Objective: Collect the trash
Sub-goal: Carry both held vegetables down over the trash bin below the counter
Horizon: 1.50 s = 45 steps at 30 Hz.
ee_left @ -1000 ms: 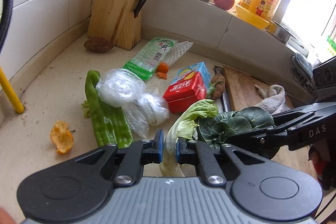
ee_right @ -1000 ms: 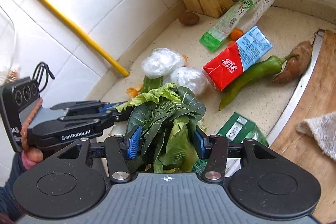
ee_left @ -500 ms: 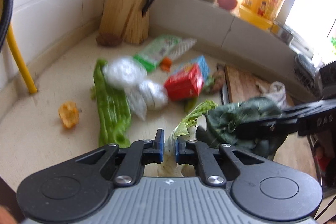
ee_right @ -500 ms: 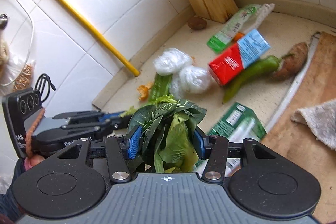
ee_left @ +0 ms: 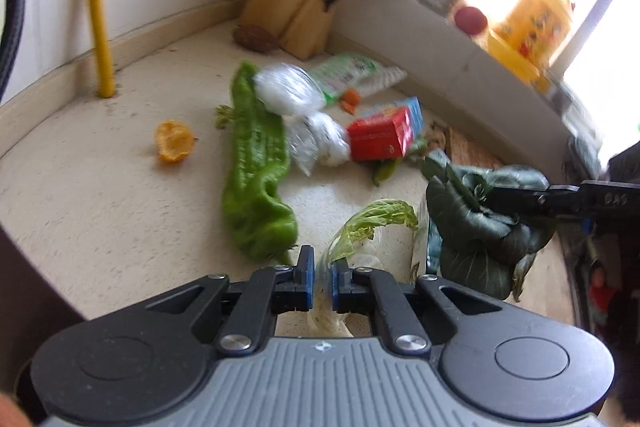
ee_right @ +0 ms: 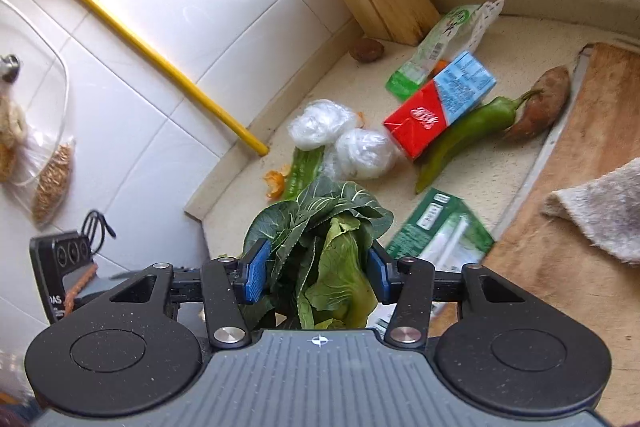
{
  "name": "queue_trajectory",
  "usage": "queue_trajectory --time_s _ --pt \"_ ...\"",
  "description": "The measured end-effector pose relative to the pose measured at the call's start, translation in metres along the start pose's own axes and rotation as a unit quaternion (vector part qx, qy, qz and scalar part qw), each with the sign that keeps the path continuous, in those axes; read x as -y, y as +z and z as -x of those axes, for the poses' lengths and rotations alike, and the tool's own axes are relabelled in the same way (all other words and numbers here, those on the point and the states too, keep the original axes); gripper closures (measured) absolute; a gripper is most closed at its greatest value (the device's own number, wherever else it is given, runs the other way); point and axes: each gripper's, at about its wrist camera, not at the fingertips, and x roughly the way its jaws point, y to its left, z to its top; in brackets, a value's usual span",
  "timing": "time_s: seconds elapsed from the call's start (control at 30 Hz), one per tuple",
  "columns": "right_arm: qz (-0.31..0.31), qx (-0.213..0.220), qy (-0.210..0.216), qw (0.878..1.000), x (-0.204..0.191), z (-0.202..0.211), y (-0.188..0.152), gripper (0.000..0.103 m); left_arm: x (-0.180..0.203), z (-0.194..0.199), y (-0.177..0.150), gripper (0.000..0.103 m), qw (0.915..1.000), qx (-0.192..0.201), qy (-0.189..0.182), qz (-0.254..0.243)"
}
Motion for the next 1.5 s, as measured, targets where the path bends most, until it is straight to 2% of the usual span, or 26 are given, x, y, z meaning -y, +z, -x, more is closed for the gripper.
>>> queue_trajectory --time_s 0.27,0.5,0.67,0.9,1.03,1.17,1.4,1.5 --pt "0.030 -0.019 0.027 0.999 -0.036 -0.027 0.007 0.045 -0.029 0.043 -0.003 0.097 0.9977 0.048 0.032 0.036" --pt "0.069 -0.056 0.067 0.994 -0.092 -0.072 0.008 0.045 -0.062 0.093 -0.021 0.097 0.9908 0.087 0.071 0.076" --pt "0.105 -0.091 0.105 0.985 -0.141 -0.110 0.000 0.045 -0.085 0.139 -0.047 0.097 0.9812 0.113 0.116 0.105" --pt "0.154 -0.148 0.136 0.967 -0.204 -0.162 -0.030 0.045 -0.119 0.193 -0.095 0.097 0.9607 0.134 0.184 0.158" --pt "0.175 -0.173 0.132 0.960 -0.231 -0.190 -0.049 0.045 -0.137 0.207 -0.116 0.097 0.9507 0.134 0.215 0.179" --pt "0.187 -0.200 0.117 0.955 -0.248 -0.220 -0.073 0.045 -0.155 0.204 -0.128 0.097 0.9438 0.119 0.244 0.189" --pt "0.202 -0.232 0.069 0.949 -0.254 -0.272 -0.112 0.044 -0.178 0.178 -0.142 0.096 0.9414 0.074 0.266 0.194" --pt "0.197 -0.235 0.049 0.950 -0.247 -0.288 -0.121 0.041 -0.184 0.167 -0.144 0.087 0.9414 0.063 0.269 0.193"
